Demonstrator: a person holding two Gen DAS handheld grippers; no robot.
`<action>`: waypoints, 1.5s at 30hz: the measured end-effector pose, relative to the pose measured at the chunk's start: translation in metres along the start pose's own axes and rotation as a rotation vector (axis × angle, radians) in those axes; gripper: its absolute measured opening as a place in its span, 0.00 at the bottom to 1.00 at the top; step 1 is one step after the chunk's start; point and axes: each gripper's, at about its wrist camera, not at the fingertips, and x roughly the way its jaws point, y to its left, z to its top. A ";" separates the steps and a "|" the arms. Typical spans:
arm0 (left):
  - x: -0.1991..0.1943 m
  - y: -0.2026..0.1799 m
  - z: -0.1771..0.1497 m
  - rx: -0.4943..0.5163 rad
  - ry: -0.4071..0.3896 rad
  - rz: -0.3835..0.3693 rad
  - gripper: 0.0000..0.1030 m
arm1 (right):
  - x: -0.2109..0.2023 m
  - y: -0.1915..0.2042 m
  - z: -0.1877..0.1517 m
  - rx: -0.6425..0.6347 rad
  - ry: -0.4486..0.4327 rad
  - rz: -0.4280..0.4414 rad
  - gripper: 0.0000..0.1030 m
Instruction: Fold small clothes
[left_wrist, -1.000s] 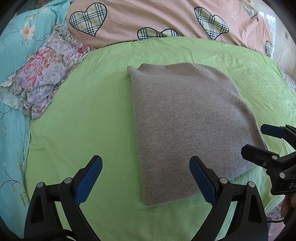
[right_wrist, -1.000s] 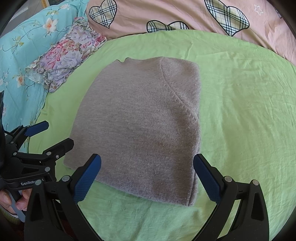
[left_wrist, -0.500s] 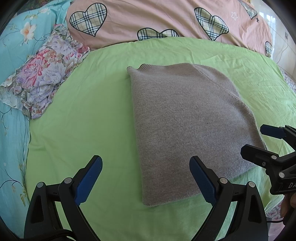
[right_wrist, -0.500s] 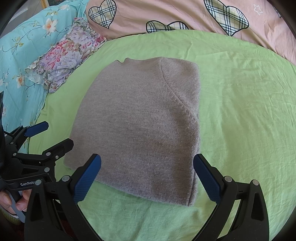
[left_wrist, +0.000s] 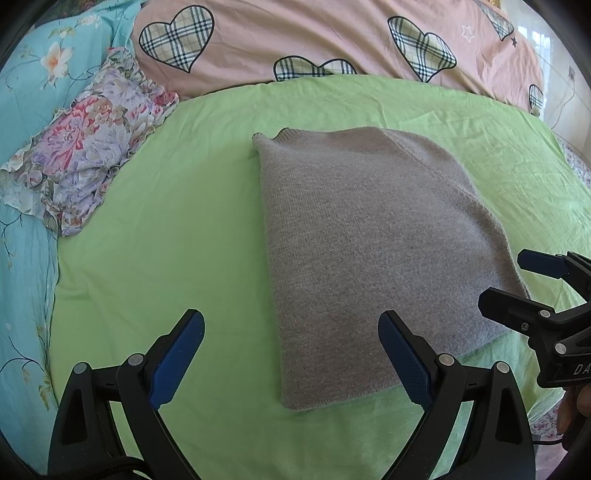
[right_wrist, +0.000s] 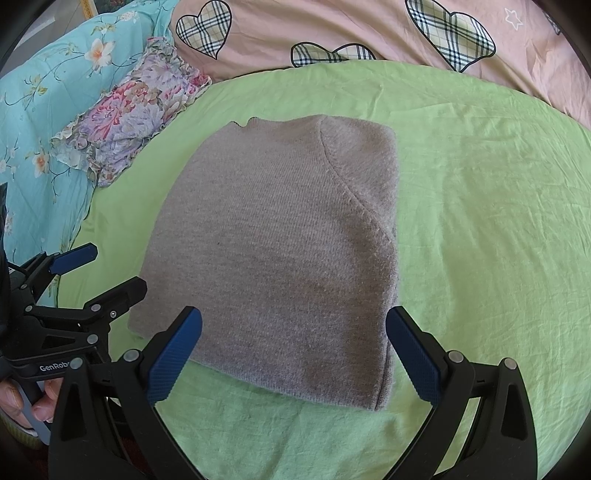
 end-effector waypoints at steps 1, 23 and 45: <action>0.000 0.000 0.000 -0.001 0.000 0.000 0.93 | 0.000 0.000 0.000 0.001 0.001 -0.001 0.97; 0.000 -0.003 0.002 0.004 -0.002 -0.007 0.93 | -0.002 0.001 0.001 0.006 -0.006 0.000 0.97; 0.001 -0.006 0.007 0.003 -0.003 -0.011 0.93 | -0.007 -0.003 0.009 0.011 -0.028 -0.005 0.97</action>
